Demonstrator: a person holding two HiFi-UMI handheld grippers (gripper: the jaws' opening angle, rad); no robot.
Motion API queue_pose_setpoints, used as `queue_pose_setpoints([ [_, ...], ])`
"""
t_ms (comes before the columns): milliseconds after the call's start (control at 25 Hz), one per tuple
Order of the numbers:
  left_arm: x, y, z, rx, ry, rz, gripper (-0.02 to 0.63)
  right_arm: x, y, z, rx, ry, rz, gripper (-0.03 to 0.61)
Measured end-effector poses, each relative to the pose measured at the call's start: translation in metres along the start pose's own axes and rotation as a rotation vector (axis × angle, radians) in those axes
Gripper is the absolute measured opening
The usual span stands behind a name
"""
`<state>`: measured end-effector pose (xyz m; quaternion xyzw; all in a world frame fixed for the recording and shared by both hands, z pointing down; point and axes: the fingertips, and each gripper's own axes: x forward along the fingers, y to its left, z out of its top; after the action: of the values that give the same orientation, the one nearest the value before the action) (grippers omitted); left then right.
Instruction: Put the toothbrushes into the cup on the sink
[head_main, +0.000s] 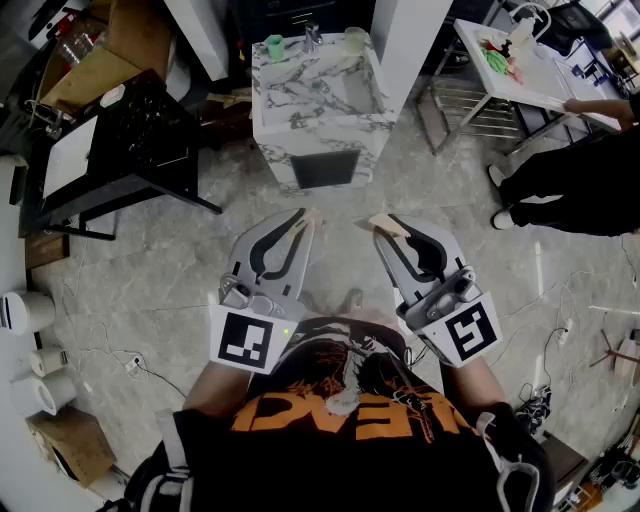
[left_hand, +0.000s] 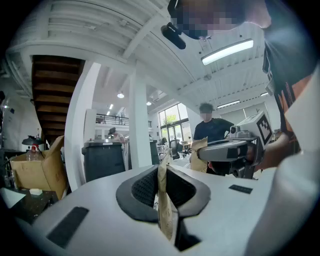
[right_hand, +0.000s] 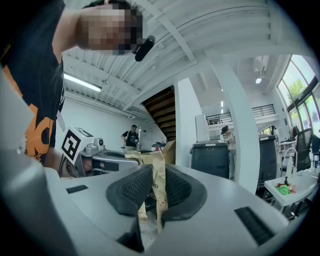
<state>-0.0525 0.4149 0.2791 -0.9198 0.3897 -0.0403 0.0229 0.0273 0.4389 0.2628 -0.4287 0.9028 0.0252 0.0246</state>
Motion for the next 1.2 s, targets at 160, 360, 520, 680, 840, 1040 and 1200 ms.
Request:
queue_pose_setpoints([
  [160,0.011,-0.005,0.004,-0.001,-0.001,0.006,0.044,-0.004,-0.012,0.001,0.001,0.000,0.004,0.078],
  [360,0.020,-0.013,0.005,-0.005,-0.005,0.017,0.044,-0.010,-0.022,0.001,0.002,-0.005,0.017,0.078],
  [520,0.026,-0.018,0.004,-0.003,-0.001,0.028,0.044,-0.017,-0.030,0.004,0.019,-0.033,0.025,0.077],
  [680,0.035,-0.023,0.003,-0.004,-0.002,0.036,0.044,-0.024,-0.038,0.004,0.019,-0.039,0.028,0.077],
  [840,0.050,-0.032,0.005,0.006,0.007,0.049,0.044,-0.033,-0.055,0.003,0.021,-0.039,0.035,0.077],
  [1040,0.072,-0.037,0.002,-0.011,-0.003,0.066,0.044,-0.042,-0.082,0.001,0.018,-0.058,0.036,0.077],
  [1200,0.094,-0.028,0.001,-0.009,0.001,0.056,0.044,-0.030,-0.101,0.000,0.024,-0.061,0.025,0.077],
])
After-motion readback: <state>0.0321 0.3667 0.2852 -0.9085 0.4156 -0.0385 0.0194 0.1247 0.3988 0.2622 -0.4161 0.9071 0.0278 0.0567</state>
